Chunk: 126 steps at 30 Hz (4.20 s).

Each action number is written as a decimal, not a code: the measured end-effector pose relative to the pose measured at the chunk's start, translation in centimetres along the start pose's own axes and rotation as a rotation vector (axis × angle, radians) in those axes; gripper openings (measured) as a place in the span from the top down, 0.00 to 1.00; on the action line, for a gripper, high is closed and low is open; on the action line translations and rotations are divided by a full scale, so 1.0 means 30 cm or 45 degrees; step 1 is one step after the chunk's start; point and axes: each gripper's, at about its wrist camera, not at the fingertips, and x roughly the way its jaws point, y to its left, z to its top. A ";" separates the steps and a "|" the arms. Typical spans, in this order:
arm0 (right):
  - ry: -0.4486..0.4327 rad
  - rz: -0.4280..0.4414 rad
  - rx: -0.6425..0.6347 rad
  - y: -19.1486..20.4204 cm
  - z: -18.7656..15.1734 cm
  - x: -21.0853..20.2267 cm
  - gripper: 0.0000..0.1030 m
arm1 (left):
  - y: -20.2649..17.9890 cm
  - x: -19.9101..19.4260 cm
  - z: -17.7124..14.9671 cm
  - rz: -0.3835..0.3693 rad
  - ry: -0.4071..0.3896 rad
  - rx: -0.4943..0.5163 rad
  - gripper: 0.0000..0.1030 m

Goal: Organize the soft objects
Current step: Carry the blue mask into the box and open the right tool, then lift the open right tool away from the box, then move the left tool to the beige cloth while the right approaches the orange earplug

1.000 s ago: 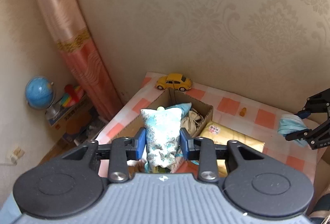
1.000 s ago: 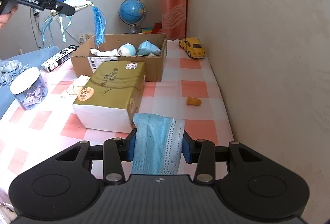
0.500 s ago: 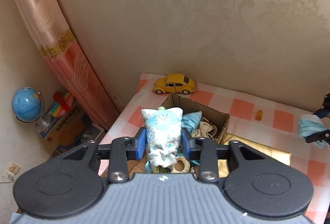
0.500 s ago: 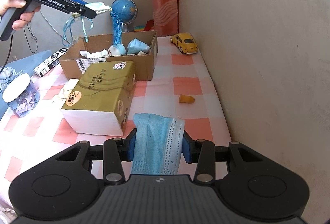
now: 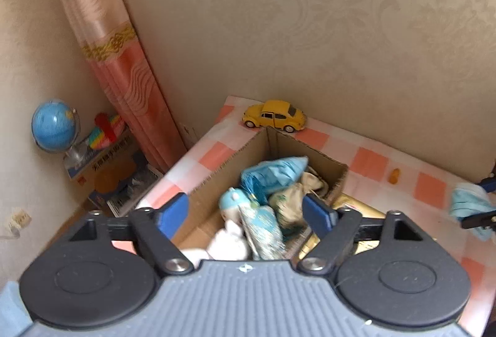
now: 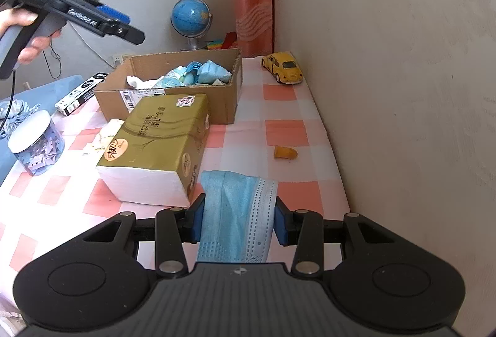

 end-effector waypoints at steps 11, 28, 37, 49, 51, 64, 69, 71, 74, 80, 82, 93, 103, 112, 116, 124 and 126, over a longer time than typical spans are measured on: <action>-0.030 0.017 -0.060 0.020 0.028 -0.028 0.54 | -0.182 -0.187 -0.155 0.104 -0.030 -0.114 0.09; -0.114 0.067 -0.192 0.098 0.242 0.011 0.54 | -0.379 -0.381 -0.350 0.315 -0.165 -0.310 0.03; -0.106 0.085 -0.309 0.196 0.413 0.125 0.54 | -0.344 -0.423 -0.402 0.330 -0.195 -0.433 0.03; -0.027 0.195 -0.348 0.319 0.593 0.387 0.54 | -0.341 -0.417 -0.476 0.356 -0.166 -0.527 0.03; -0.015 0.213 -0.357 0.341 0.609 0.419 0.54 | -0.340 -0.409 -0.492 0.358 -0.144 -0.549 0.03; 0.002 0.240 -0.368 0.453 0.708 0.581 0.47 | -0.315 -0.401 -0.543 0.425 -0.082 -0.629 0.03; -0.016 0.202 -0.356 0.448 0.701 0.583 0.08 | -0.318 -0.404 -0.544 0.431 -0.079 -0.631 0.03; -0.023 0.228 -0.333 0.430 0.691 0.561 0.04 | -0.319 -0.406 -0.546 0.429 -0.082 -0.632 0.03; -0.026 0.229 -0.319 0.404 0.674 0.519 0.00 | -0.320 -0.406 -0.544 0.422 -0.089 -0.640 0.03; -0.029 0.177 -0.290 0.365 0.632 0.427 0.00 | -0.334 -0.413 -0.540 0.411 -0.104 -0.635 0.03; -0.029 0.164 -0.292 0.354 0.609 0.401 0.00 | -0.341 -0.414 -0.539 0.406 -0.104 -0.632 0.03; -0.068 0.126 -0.236 0.289 0.461 0.267 0.00 | -0.366 -0.415 -0.540 0.396 -0.113 -0.611 0.03; -0.120 0.065 -0.139 0.219 0.301 0.135 0.00 | -0.354 -0.373 -0.541 0.367 -0.098 -0.616 0.03; -0.148 -0.019 -0.078 0.161 0.176 0.043 0.00 | -0.361 -0.325 -0.527 0.357 -0.080 -0.578 0.03; -0.146 -0.046 -0.035 0.134 0.133 0.020 0.00 | -0.363 -0.298 -0.526 0.340 -0.069 -0.566 0.03; -0.129 -0.123 0.011 0.077 0.077 0.013 0.00 | -0.358 -0.207 -0.534 0.313 -0.022 -0.512 0.03; -0.115 -0.142 0.021 0.059 0.062 0.023 0.00 | -0.352 -0.185 -0.537 0.314 -0.011 -0.512 0.03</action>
